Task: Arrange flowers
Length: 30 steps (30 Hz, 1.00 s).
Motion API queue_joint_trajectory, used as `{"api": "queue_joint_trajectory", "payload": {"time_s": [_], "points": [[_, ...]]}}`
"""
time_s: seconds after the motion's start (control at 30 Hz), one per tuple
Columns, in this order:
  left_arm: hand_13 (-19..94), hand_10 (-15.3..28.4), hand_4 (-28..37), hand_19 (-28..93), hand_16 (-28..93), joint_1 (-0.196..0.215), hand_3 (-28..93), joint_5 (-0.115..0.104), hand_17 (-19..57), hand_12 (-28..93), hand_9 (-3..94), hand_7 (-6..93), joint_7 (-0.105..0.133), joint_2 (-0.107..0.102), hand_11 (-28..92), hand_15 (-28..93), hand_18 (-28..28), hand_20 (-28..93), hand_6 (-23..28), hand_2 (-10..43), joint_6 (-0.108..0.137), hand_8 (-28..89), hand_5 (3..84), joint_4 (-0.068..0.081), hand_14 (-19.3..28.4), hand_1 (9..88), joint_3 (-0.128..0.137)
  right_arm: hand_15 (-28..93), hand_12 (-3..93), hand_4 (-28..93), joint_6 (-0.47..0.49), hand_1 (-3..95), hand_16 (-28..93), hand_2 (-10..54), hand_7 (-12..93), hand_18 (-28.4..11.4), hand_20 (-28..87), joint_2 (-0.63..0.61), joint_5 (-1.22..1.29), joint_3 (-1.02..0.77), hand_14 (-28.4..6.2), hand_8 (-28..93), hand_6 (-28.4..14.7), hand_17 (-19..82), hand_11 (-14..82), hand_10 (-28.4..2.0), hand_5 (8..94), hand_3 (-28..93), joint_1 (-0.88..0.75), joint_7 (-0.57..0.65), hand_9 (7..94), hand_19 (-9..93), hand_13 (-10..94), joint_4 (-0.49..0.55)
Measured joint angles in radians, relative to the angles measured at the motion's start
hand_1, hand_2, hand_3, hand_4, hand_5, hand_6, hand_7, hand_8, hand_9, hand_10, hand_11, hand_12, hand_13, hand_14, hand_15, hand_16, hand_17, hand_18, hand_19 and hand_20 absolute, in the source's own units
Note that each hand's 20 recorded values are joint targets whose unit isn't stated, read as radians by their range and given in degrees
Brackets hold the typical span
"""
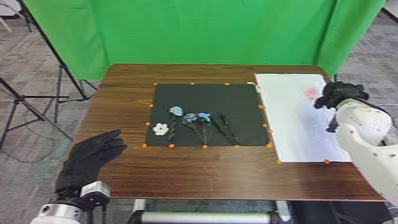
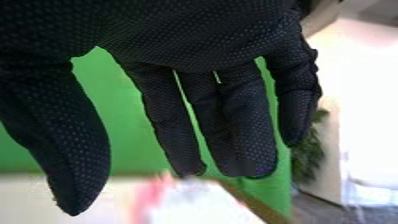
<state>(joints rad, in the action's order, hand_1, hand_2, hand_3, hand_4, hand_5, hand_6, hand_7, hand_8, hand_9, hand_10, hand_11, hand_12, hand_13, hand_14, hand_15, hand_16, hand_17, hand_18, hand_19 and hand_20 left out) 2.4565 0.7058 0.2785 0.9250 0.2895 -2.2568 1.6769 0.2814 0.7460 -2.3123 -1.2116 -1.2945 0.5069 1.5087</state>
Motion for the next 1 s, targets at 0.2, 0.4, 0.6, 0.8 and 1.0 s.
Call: {"api": "queue_joint_trajectory", "payload": {"time_s": [0.2, 0.4, 0.6, 0.8, 1.0], "points": [[31, 23.0, -9.3, 62, -13, 0.0, 80, -0.003, -6.9, 10, 42.5, 15.1, 0.009, -0.007, 42, 63, 22.8, 16, 16.2, 6.2, 0.002, -8, 50.7, 0.0, 28.4, 30.6, -0.004, 80, 16.7, -28, 0.025, 29.1, 16, -9.5, 21, -23.3, 50, 0.006, -0.012, 0.008, -15.3, -14, -1.8, 10, 23.7, -14.1, 50.6, 86, 0.004, 0.011, 51.9, 72, 41, -0.02], [31, 23.1, -9.1, 62, -13, 0.0, 80, -0.009, -6.9, 10, 42.6, 15.0, 0.024, -0.02, 42, 63, 22.7, 16, 16.2, 6.1, 0.005, -8, 50.7, 0.001, 28.4, 30.6, -0.011, 77, 17.0, -28, -0.134, 38.4, 21, -9.5, 25, -22.2, 48, 0.002, -0.038, 0.074, -10.3, -13, 2.7, 14, 29.0, -9.5, 62.7, 83, 0.018, 0.022, 68.0, 74, 51, -0.045], [31, 23.1, -9.2, 62, -13, 0.0, 80, -0.023, -6.9, 10, 42.6, 15.1, 0.041, -0.034, 42, 63, 22.7, 16, 16.1, 6.1, 0.017, -8, 50.7, 0.002, 28.4, 30.6, -0.02, 74, 27.9, -28, -0.163, 44.2, 26, -9.5, 26, -21.8, 47, 0.007, -0.065, 0.096, -7.8, -7, 3.3, 16, 21.0, -6.8, 65.9, 77, 0.03, 0.032, 76.9, 75, 55, -0.057], [31, 23.1, -9.1, 62, -13, 0.0, 80, -0.025, -6.9, 10, 42.5, 15.1, 0.044, -0.04, 42, 63, 22.7, 16, 16.1, 6.1, 0.018, -8, 50.7, 0.002, 28.4, 30.7, -0.02, 76, 17.4, -28, -0.08, 37.9, 23, -9.5, 22, -22.7, 47, 0.018, -0.072, 0.077, -10.0, -15, 1.4, 13, 29.0, -10.8, 60.6, 85, 0.031, 0.042, 66.0, 74, 51, -0.056], [31, 23.0, -9.2, 62, -13, 0.001, 80, -0.025, -6.9, 10, 42.5, 15.1, 0.042, -0.038, 42, 63, 22.7, 16, 16.1, 6.3, 0.018, -8, 50.7, 0.002, 28.4, 30.7, -0.019, 71, 30.4, -28, -0.04, 48.2, 30, -9.5, 28, -22.5, 46, 0.024, -0.079, 0.07, -6.2, -6, 3.2, 17, 17.3, -6.6, 70.2, 74, 0.027, 0.047, 80.7, 75, 58, -0.056]]}}
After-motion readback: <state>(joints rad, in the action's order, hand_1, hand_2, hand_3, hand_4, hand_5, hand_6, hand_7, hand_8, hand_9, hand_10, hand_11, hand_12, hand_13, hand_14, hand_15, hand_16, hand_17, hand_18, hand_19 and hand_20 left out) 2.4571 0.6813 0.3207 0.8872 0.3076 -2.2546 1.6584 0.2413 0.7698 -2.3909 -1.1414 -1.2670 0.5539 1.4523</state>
